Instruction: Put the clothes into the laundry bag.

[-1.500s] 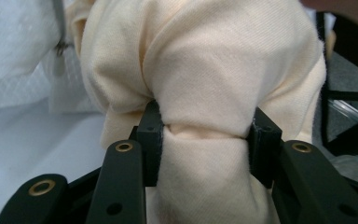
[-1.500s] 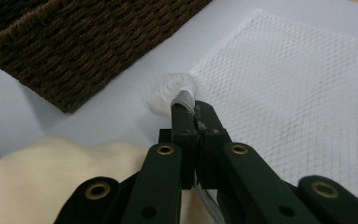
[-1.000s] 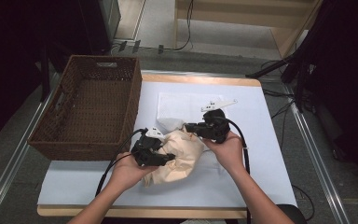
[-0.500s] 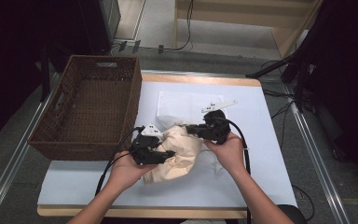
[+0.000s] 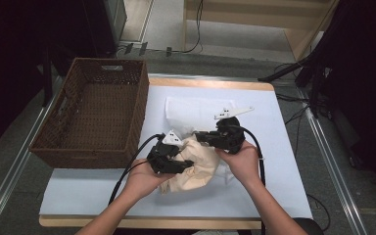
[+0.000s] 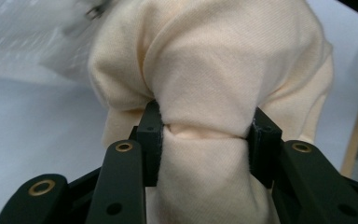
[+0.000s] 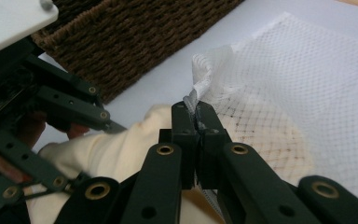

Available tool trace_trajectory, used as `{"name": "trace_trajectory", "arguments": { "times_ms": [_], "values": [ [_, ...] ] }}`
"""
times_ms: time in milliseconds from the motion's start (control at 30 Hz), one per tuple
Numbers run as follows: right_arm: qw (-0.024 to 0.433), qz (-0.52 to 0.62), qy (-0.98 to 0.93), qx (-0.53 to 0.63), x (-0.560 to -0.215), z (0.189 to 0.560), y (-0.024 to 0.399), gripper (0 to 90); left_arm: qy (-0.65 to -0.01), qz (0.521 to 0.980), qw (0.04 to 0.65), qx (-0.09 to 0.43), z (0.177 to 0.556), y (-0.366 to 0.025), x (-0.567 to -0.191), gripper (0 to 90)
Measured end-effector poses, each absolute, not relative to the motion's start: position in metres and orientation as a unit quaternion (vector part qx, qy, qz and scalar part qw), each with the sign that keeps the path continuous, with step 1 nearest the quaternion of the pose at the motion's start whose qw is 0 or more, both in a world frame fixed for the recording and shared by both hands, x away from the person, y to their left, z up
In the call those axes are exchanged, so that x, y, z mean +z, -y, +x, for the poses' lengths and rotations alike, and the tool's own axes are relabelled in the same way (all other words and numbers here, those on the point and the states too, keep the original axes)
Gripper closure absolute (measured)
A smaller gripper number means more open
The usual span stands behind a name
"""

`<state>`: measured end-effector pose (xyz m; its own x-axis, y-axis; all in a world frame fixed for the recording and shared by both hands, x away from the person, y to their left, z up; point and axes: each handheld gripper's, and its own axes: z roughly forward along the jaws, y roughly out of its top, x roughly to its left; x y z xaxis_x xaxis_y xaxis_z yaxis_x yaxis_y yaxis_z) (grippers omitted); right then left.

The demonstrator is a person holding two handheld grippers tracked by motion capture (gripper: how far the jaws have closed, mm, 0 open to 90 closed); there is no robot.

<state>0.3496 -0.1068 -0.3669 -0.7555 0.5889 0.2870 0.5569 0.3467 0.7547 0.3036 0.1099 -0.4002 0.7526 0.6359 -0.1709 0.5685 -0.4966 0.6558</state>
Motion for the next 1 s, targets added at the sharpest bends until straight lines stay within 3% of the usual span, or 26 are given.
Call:
{"name": "trace_trajectory", "arguments": {
  "times_ms": [300, 433, 600, 1000],
  "values": [
    [0.01, 0.364, -0.819, 0.443, -0.368, 0.351, 0.118, 88.6, -0.38, 0.858, 0.336, 0.077, 0.316, -0.123, -0.407, 58.8],
    [0.003, 0.362, -0.821, 0.441, -0.368, 0.349, 0.113, 88.3, -0.393, 0.852, 0.341, 0.066, 0.317, -0.122, -0.406, 58.8],
    [0.005, 0.36, -0.822, 0.441, -0.367, 0.346, 0.104, 88.3, -0.375, 0.863, 0.328, 0.086, 0.314, -0.109, -0.403, 58.8],
    [0.0, 0.364, -0.811, 0.458, -0.365, 0.345, 0.106, 88.3, -0.301, 0.884, 0.348, 0.08, 0.301, -0.084, -0.402, 58.8]
  ]
}}
